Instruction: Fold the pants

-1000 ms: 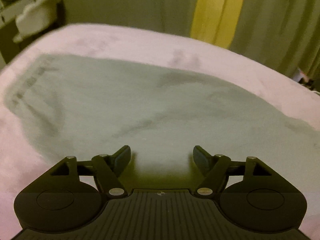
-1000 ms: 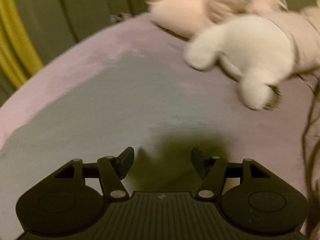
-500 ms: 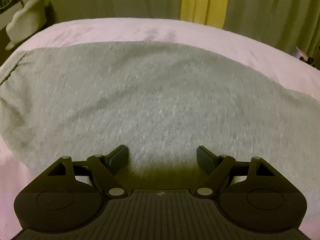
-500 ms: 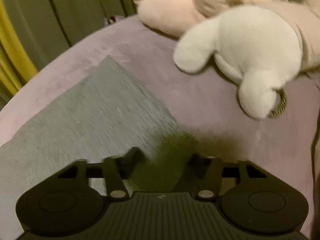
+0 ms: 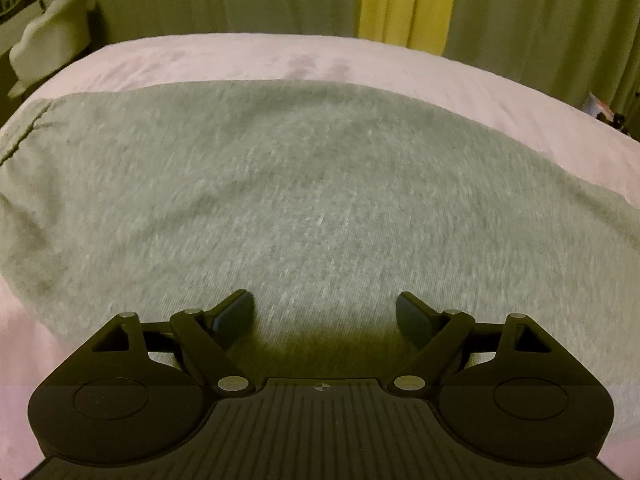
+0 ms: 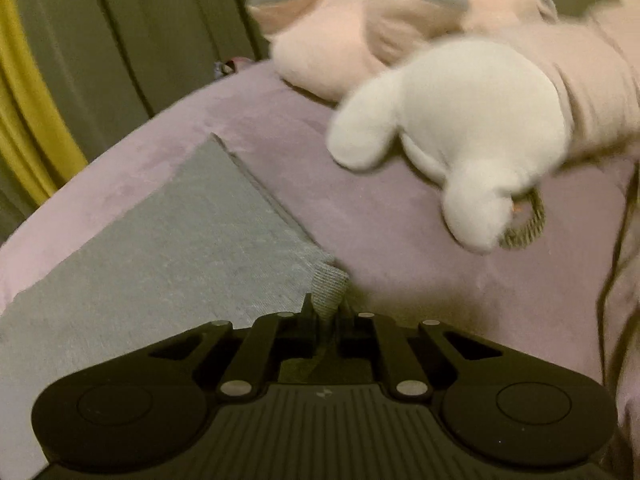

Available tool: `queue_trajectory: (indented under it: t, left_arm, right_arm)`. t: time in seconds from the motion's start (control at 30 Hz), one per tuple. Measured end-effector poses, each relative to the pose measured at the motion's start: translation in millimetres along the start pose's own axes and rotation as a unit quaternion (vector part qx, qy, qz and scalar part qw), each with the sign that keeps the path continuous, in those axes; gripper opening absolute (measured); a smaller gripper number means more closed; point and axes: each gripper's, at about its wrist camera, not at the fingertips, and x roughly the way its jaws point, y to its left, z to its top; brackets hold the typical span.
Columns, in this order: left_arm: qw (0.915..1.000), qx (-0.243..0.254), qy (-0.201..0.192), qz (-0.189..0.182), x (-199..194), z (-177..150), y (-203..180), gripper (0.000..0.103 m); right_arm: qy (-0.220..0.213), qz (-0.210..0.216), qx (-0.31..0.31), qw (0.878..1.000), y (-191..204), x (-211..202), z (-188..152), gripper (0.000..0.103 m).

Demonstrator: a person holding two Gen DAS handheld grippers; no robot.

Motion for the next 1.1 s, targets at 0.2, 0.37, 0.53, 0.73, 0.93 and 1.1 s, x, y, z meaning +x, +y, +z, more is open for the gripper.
queue_trajectory:
  t: [0.2,0.37,0.53,0.73,0.93,1.1]
  left_arm:
    - [1.0000,0.004,0.002,-0.001,1,0,-1,0.091]
    - [1.0000,0.007,0.002,-0.001,2,0,-2,0.093]
    - [1.0000,0.008,0.003,0.002,3,0,-4,0.093]
    - [1.0000,0.009,0.004,0.003,3,0,-5,0.094]
    - [1.0000,-0.003,0.005,-0.004,0,-2,0,0.094]
    - [0.9999,-0.005,0.007,-0.005,-1,-3,3,0.094]
  right_arm:
    - [0.031,0.011,0.111,0.993,-53,6,0,0.059]
    - [0.052,0.059,0.152,0.985,-72,12,-4,0.065]
    - [0.091,0.124,0.177,0.972,-66,18,-3,0.064]
    - [0.091,0.108,0.174,0.975,-42,26,2,0.074]
    - [0.088,0.121,0.186,0.971,-29,31,-7,0.013]
    - [0.081,0.165,0.235,0.955,-35,42,-8,0.034]
